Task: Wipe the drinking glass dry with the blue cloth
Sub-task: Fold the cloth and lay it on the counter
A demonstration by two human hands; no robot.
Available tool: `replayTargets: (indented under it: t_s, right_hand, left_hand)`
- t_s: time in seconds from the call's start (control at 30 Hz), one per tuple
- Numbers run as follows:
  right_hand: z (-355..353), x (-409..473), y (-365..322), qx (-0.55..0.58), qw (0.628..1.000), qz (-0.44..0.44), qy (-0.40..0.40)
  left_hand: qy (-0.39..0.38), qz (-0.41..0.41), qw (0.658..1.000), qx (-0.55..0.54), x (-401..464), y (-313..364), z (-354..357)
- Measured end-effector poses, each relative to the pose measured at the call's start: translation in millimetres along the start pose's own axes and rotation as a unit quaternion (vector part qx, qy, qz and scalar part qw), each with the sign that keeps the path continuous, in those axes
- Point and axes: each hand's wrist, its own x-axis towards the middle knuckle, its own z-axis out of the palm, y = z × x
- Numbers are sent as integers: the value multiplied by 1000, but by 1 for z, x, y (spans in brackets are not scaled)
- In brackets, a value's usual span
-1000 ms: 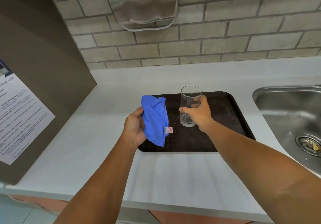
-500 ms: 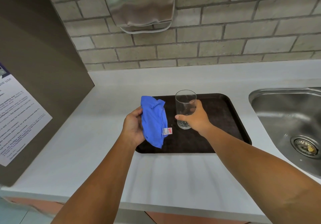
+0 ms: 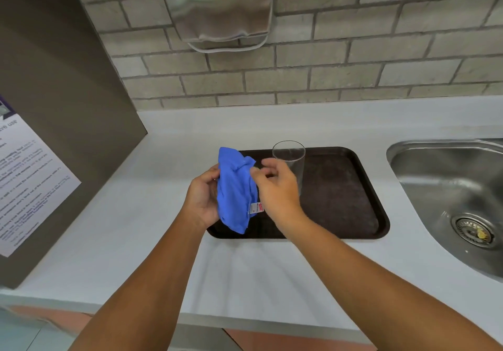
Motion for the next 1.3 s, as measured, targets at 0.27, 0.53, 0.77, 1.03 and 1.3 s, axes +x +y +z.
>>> replayTargets:
  t_s: [0.27,0.53,0.77,1.03,1.3]
  right_hand:
    - [40,36,-18,254,910,288,-156]
    - [83,37,-6,50,977,161,-131]
    - [119,30,3,-50,981,84,-167]
    - [145,32,14,-40,941,168,-292]
    - [168,47,38,-151,942,146,-261]
  left_hand:
    - [-6,79,995,55,-24,20,-23]
    - [112,161,974,116,-52,51,-69]
    - [181,200,936,227,-79,71,-124]
    - [197,183,921,282,-96,78,-172]
    - [244,172,900,317,-78,79,-198]
